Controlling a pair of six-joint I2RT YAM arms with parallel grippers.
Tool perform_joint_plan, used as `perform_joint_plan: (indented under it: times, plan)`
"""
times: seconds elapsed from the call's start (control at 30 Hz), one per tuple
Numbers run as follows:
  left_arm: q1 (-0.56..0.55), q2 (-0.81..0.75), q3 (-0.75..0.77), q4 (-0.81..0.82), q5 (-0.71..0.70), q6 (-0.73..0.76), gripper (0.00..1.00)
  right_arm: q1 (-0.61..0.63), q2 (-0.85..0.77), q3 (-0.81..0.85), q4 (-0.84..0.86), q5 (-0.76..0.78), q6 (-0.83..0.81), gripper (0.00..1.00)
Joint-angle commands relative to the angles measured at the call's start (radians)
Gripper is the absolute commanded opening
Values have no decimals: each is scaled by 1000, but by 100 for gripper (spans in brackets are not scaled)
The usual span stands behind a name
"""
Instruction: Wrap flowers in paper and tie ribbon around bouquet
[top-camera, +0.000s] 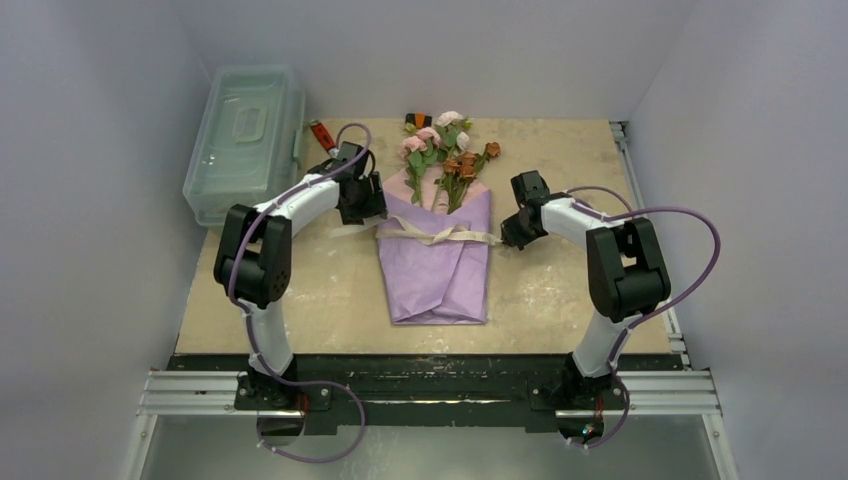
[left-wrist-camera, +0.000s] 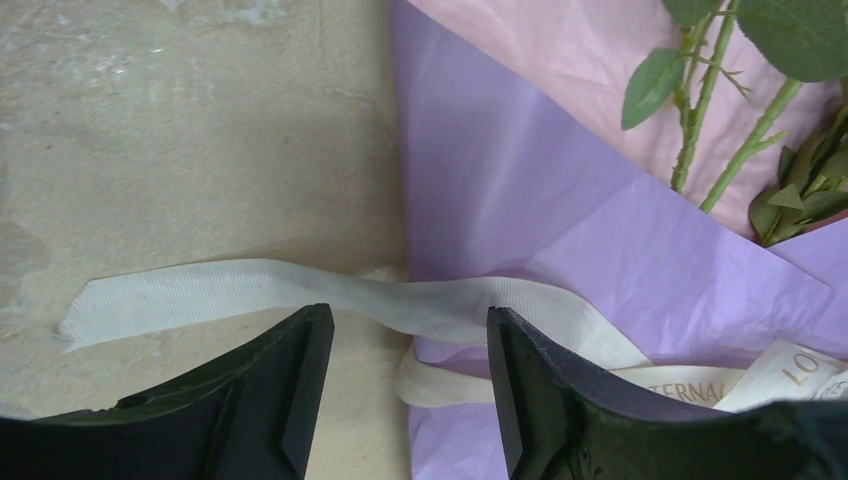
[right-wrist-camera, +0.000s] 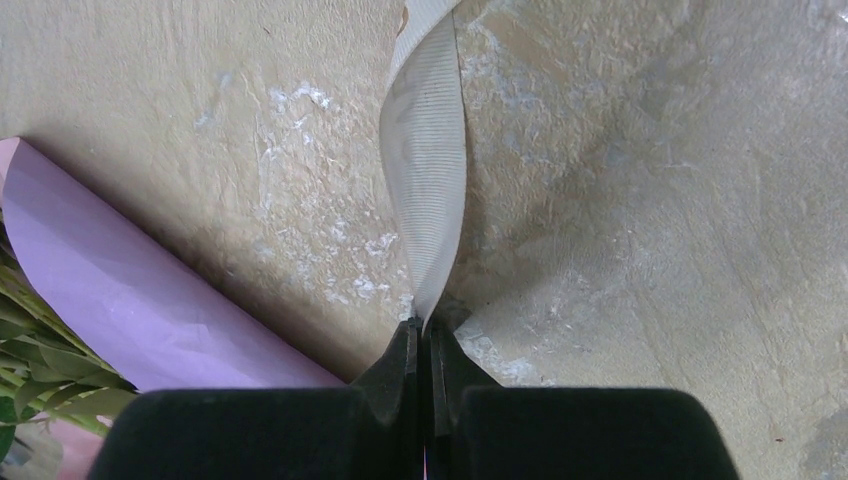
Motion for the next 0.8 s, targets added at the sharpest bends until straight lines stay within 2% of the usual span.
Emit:
perform_joint_plan:
  times: [0.0,0.13,0.53,0.63,0.77]
  plan:
    - [1,-17,-36,133,79,7,61,5,-15,13,5,0,-36,0]
    - [1,-32,-55,163,98,7,62,6,-10,19,4,-5,-47,0]
    - [1,-121,-33,92,47,20,76,5,14,21,22,-16,-54,0]
    - [1,-89,-29,100,64,24,77,5,23,30,24,-15,-56,0]
    - [1,-44,-34,110,81,31,72,5,31,42,22,-16,-60,0]
